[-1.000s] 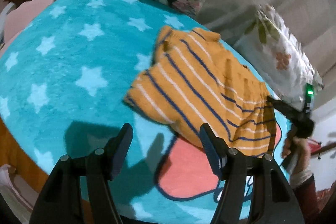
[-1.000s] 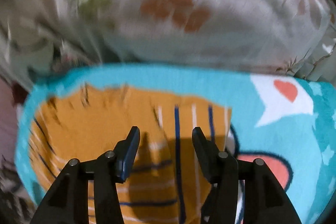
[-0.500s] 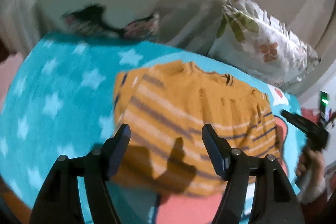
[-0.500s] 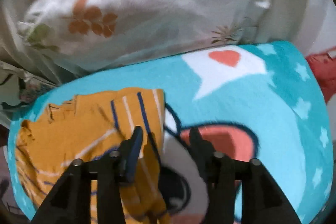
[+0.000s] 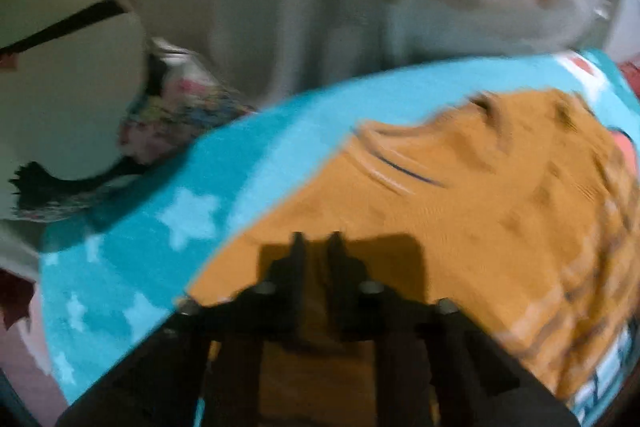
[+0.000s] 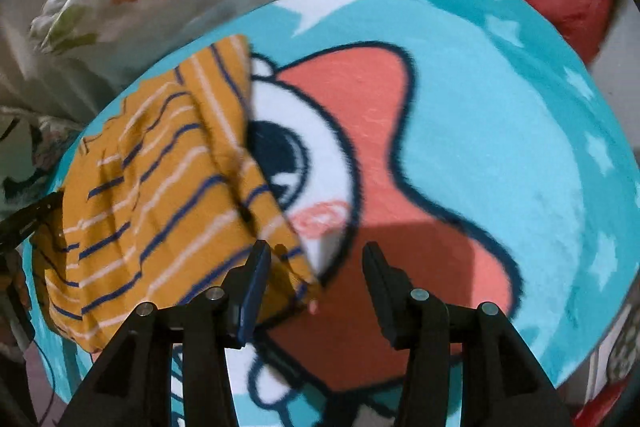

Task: Fold small clothes
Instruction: 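Release the sweater and withdraw both grippers above the blanket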

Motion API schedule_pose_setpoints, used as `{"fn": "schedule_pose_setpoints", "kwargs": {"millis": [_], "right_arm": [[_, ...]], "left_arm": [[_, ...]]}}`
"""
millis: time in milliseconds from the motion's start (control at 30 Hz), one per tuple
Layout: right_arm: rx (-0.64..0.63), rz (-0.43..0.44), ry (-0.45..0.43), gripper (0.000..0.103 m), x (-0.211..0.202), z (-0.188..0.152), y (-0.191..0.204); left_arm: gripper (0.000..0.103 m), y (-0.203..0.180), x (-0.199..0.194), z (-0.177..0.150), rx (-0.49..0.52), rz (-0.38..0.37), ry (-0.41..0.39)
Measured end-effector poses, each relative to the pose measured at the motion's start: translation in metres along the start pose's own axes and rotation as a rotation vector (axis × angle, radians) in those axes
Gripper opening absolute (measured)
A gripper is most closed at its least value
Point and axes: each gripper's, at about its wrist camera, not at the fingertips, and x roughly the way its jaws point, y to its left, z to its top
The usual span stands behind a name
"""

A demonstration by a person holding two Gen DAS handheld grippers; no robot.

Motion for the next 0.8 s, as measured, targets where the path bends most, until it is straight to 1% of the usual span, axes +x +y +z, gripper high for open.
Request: {"fn": "schedule_pose_setpoints", "kwargs": {"millis": [33,67,100,167,200,233,267,300,333,367,400,500,600,700,800], "right_arm": [[0.005,-0.011,-0.011,0.052,-0.004,-0.003,-0.001],[0.008,-0.014,-0.015,0.052,-0.006,-0.002,-0.003],[0.015,-0.014,-0.019,0.052,-0.008,-0.004,-0.003],[0.039,0.001,-0.014,0.052,-0.009,-0.006,-0.005],[0.050,0.009,-0.017,0.052,-0.011,-0.006,-0.005],[0.064,0.022,-0.026,0.052,-0.014,-0.006,-0.008],[0.086,0.035,-0.050,0.052,-0.021,-0.004,-0.012],[0.103,0.040,-0.066,0.052,-0.025,-0.002,-0.016],[0.125,0.043,-0.083,0.052,-0.028,0.004,-0.021],[0.152,0.046,-0.100,0.052,-0.034,0.007,-0.030],[0.177,0.046,-0.112,0.052,-0.037,0.009,-0.040],[0.247,0.032,-0.133,0.052,-0.045,0.016,-0.072],[0.280,0.035,-0.143,0.052,-0.050,0.014,-0.095],[0.262,0.046,-0.128,0.052,-0.048,0.009,-0.102],[0.219,0.071,-0.103,0.052,-0.041,0.007,-0.099]], "left_arm": [[0.000,0.008,0.005,0.005,-0.032,0.029,0.002],[0.000,0.017,0.010,0.009,-0.071,0.037,0.006],[0.000,0.028,0.014,0.011,-0.124,0.007,0.021],[0.001,0.039,0.009,0.008,-0.202,-0.096,0.029],[0.006,0.042,0.001,0.003,-0.225,-0.147,0.013],[0.020,0.041,-0.007,-0.001,-0.228,-0.168,0.003],[0.028,0.041,-0.018,-0.008,-0.230,-0.180,-0.016],[0.046,0.041,-0.030,-0.015,-0.242,-0.183,-0.042],[0.056,0.043,-0.041,-0.023,-0.260,-0.185,-0.068],[0.059,0.046,-0.054,-0.034,-0.292,-0.189,-0.095],[0.062,0.045,-0.062,-0.039,-0.319,-0.195,-0.105],[0.065,0.050,-0.084,-0.070,-0.422,-0.207,-0.100],[0.065,0.054,-0.097,-0.105,-0.512,-0.183,-0.077],[0.065,0.051,-0.116,-0.133,-0.555,-0.151,-0.064],[0.065,0.043,-0.133,-0.150,-0.573,-0.136,-0.073]]}}
